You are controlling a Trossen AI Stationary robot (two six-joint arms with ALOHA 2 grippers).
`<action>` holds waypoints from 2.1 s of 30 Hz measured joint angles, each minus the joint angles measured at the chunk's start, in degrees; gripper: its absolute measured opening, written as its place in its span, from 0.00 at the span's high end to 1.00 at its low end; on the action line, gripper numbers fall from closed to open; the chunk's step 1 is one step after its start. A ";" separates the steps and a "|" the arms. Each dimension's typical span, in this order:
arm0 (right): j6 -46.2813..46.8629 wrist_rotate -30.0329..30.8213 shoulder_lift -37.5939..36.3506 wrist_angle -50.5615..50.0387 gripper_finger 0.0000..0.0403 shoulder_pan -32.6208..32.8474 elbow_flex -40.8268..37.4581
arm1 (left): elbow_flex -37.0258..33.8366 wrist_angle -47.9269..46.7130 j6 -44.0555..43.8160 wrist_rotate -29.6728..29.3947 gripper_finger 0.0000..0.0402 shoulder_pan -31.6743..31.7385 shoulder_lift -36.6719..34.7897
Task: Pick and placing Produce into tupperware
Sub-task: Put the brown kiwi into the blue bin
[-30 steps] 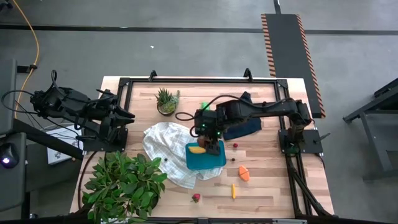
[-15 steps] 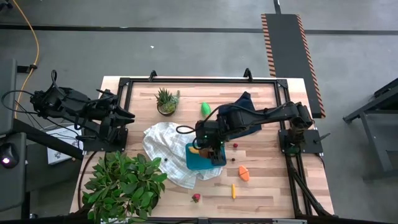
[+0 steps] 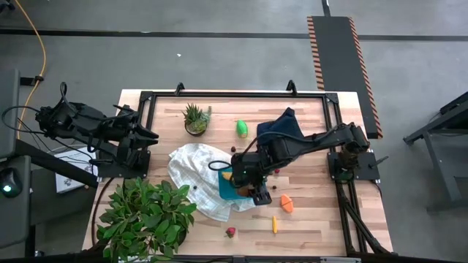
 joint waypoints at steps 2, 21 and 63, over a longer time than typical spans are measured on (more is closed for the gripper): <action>0.02 0.59 0.13 1.09 0.43 0.28 0.00 | -0.01 0.00 0.00 0.00 0.72 0.00 0.00; 1.97 6.86 6.11 2.09 0.43 -0.14 -0.22 | -0.02 0.04 -0.02 0.04 0.72 0.00 0.01; 12.86 10.68 9.46 0.12 0.43 -1.21 -0.15 | -0.01 0.07 0.00 0.06 0.72 0.00 0.01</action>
